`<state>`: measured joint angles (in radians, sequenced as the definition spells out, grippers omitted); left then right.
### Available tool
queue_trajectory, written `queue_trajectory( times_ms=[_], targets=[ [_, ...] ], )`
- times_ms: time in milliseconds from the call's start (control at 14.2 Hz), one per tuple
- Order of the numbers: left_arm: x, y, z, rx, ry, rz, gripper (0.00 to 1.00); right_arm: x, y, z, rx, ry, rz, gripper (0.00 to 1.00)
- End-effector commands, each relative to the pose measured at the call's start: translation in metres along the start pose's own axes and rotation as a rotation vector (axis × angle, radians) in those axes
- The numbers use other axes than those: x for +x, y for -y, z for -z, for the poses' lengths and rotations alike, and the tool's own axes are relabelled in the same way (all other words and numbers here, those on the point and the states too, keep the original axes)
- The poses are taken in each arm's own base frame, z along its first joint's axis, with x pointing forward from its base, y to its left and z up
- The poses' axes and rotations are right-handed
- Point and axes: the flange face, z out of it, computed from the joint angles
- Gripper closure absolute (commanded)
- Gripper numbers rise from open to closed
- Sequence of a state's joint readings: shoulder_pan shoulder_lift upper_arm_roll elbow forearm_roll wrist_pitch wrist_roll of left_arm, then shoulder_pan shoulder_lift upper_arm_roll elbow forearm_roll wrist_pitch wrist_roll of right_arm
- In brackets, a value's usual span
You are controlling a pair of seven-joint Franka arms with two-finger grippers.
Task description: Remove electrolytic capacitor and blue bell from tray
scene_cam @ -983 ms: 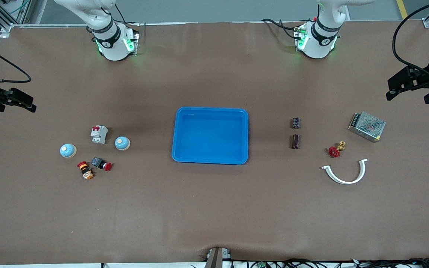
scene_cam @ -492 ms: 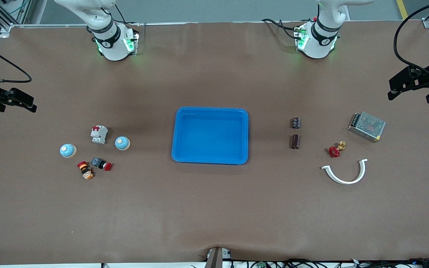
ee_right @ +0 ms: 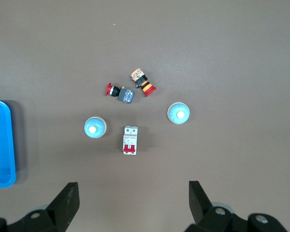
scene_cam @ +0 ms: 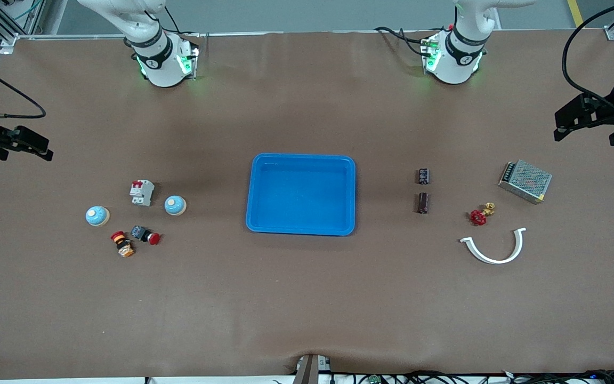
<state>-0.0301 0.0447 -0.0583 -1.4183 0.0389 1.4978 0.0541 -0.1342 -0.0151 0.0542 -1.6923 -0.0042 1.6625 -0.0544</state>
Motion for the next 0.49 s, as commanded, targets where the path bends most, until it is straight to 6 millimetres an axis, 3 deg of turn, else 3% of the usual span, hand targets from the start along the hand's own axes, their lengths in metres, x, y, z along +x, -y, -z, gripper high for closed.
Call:
queue_trajectory(
  times_ms=[0,421],
  targets=[
    [-0.0015,-0.0023,-0.0006,0.004,0.013,-0.023,0.0,0.0008,0.0012,0.0035,0.003,0.005,0.002,0.0],
    [-0.0017,-0.0051,-0.0027,-0.013,0.026,-0.012,0.0,0.0005,0.0012,0.0032,0.003,0.008,0.002,0.0]
  ],
)
